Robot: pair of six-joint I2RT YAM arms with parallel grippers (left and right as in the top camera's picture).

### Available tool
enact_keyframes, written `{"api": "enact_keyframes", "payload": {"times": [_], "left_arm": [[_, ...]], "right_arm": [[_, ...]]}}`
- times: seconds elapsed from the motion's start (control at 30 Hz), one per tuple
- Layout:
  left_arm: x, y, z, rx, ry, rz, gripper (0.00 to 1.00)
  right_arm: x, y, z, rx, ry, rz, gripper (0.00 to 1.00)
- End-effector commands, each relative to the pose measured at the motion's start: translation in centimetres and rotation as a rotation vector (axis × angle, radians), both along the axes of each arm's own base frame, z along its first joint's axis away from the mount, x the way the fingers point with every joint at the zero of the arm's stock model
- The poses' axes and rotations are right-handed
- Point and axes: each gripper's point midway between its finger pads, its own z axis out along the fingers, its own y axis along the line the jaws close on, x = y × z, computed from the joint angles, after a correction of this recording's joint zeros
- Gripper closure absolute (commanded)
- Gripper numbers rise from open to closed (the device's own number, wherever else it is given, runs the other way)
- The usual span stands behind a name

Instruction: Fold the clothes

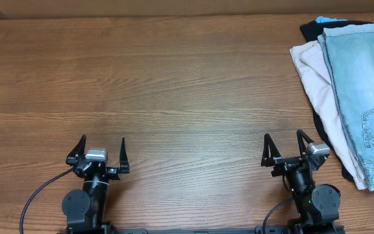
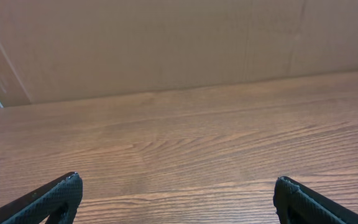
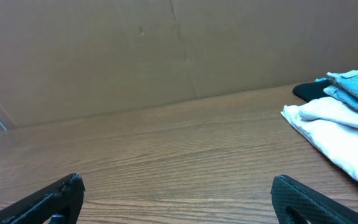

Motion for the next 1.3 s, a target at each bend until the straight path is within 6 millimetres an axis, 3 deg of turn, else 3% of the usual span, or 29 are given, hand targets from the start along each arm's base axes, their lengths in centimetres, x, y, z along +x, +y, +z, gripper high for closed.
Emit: {"api": "enact_keyframes", "payload": {"times": [0.0, 0.13, 0.23, 0.6, 0.73, 0.87, 1.03, 1.27], "left_arm": [[0.0, 0.1, -0.2, -0.016, 0.001, 0.009, 0.00], [0.0, 0.1, -0.2, -0.016, 0.001, 0.009, 0.00], [0.0, 0.1, -0.2, -0.016, -0.001, 0.008, 0.00], [0.0, -0.1, -0.1, -0.027, -0.002, -0.003, 0.00], [-0.1, -1.4, 0.3, -0.065, -0.014, -0.076, 0.00], [-0.3, -2.4, 1.6, -0.145, -0.038, -0.133, 0.00], [-0.9, -2.4, 4.9, -0.185, -0.091, -0.136, 0.00], [-1.8, -2.5, 10.1, -0.180, -0.117, -0.138, 0.00]], "right_arm": [[0.0, -0.1, -0.1, 0.001, -0.006, -0.005, 0.00], [0.0, -0.1, -0.1, -0.001, -0.008, -0.009, 0.00], [0.2, -1.3, 0.3, -0.020, -0.025, -0.078, 0.00], [0.2, -1.1, -0.1, -0.022, -0.010, -0.068, 0.00], [0.0, -0.2, 0.2, -0.018, -0.025, -0.010, 0.00], [-0.1, 0.5, 1.3, -0.013, -0.069, 0.030, 0.00], [-0.7, 1.4, 3.6, -0.008, -0.126, 0.087, 0.00], [-2.1, 1.6, 8.8, -0.002, -0.227, 0.107, 0.00]]}}
